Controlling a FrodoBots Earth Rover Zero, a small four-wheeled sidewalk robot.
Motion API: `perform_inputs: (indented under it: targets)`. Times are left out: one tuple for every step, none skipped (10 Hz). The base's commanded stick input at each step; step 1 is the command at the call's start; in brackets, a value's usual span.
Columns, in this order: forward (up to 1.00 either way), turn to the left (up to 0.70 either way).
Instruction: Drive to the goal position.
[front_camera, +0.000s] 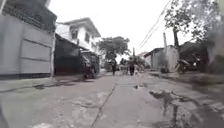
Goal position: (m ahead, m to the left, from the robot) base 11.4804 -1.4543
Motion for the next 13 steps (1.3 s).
perform_inputs:
  targets:
    - [0.7, 0.0]
    - [0.7, 0.0]
    - [0.7, 0.0]
    - [0.7, 0.0]
    - [0.7, 0.0]
    - [0.7, 0.0]
    - [0.7, 0.0]
    - [0.7, 0.0]
    - [0.7, 0.0]
    - [0.7, 0.0]
    - [0.7, 0.0]
    - [0.7, -0.02]
    - [0.7, -0.03]
